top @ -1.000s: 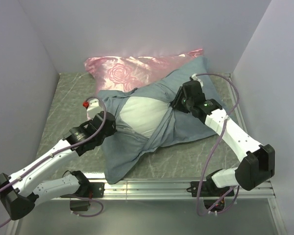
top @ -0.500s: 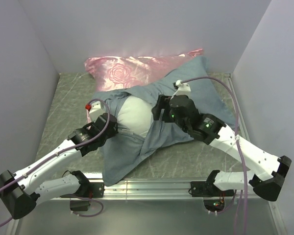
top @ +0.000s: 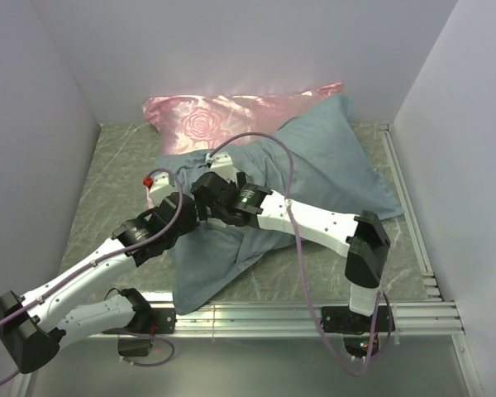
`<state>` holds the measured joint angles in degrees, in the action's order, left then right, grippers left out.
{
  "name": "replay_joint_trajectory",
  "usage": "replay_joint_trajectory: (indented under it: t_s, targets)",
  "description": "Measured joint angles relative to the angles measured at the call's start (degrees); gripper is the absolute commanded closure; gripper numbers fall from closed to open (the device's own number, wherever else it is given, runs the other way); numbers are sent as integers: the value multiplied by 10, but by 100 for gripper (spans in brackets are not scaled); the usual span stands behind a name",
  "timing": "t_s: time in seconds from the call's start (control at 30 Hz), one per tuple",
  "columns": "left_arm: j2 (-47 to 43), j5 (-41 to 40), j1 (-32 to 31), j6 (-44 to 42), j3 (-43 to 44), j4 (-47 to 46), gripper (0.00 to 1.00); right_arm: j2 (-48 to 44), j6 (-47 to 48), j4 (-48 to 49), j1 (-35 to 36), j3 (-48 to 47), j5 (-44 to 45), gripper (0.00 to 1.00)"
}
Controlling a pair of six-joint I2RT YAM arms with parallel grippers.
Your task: Remove the pillowcase from the pillow
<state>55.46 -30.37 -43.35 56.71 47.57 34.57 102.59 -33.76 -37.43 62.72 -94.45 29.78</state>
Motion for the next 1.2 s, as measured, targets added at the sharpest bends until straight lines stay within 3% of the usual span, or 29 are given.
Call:
replay_joint_trajectory:
  t_s: [0.17,0.23,0.27,0.3,0.37,0.4,0.6,0.93,1.2]
  targets:
    - [-8,10,0,0,-8,-3,100,24,-5,-11,-3,-1,23,4]
    - [-14,12,0,0,-8,-4,100,22,-9,-10,-7,0,20,16]
    - [-17,14,0,0,-8,-5,100,22,-11,-6,-10,2,16,43]
    - [-21,16,0,0,-8,-5,99,22,-9,-3,-15,3,10,62]
    - [-25,23,0,0,-8,-8,99,24,-16,6,-24,3,-1,93]
    - [-25,24,0,0,-7,-10,100,25,-17,10,-29,3,-7,99]
    - [-28,26,0,-1,-7,-7,100,16,-28,21,-57,9,-43,100]
    - [-38,35,-2,0,2,-16,100,-102,-28,3,-136,53,-119,100]
    - [-58,46,-3,21,-10,-63,100,-119,-24,-81,-188,-38,-120,100]
